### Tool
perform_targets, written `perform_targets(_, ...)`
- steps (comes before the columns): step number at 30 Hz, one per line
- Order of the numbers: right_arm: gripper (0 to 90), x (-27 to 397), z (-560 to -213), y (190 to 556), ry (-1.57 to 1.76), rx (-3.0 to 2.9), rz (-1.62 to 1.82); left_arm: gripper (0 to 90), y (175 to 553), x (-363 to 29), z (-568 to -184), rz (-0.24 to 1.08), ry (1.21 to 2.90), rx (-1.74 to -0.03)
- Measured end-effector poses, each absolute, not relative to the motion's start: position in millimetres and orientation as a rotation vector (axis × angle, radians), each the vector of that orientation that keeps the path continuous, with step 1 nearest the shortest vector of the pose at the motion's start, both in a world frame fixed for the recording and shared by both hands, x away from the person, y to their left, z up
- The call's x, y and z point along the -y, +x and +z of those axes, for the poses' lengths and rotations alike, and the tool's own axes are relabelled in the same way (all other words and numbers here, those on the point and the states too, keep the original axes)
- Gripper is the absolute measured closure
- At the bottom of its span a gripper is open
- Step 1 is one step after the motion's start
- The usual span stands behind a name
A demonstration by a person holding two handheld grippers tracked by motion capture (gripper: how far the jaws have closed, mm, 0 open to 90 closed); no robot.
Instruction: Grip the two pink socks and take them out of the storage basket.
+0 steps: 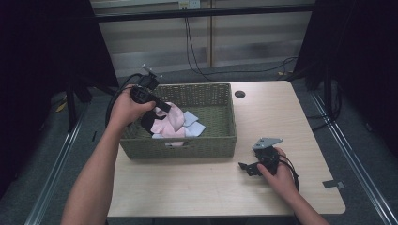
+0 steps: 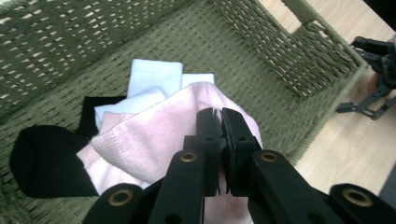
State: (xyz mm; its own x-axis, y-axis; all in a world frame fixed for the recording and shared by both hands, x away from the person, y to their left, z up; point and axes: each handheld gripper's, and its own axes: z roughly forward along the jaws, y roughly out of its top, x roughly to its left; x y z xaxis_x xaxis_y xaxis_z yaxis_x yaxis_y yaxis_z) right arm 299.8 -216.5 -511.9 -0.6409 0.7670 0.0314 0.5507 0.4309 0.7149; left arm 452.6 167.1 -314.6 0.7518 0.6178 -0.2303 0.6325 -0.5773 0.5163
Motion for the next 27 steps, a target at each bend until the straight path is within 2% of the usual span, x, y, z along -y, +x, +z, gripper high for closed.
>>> perform_targets(27, 10.3, 216.4, -511.8, 299.6, 1.139, -2.390, 1.026, 86.2, 423.2, -166.3, -297.3, -0.087, 2.367, -0.864)
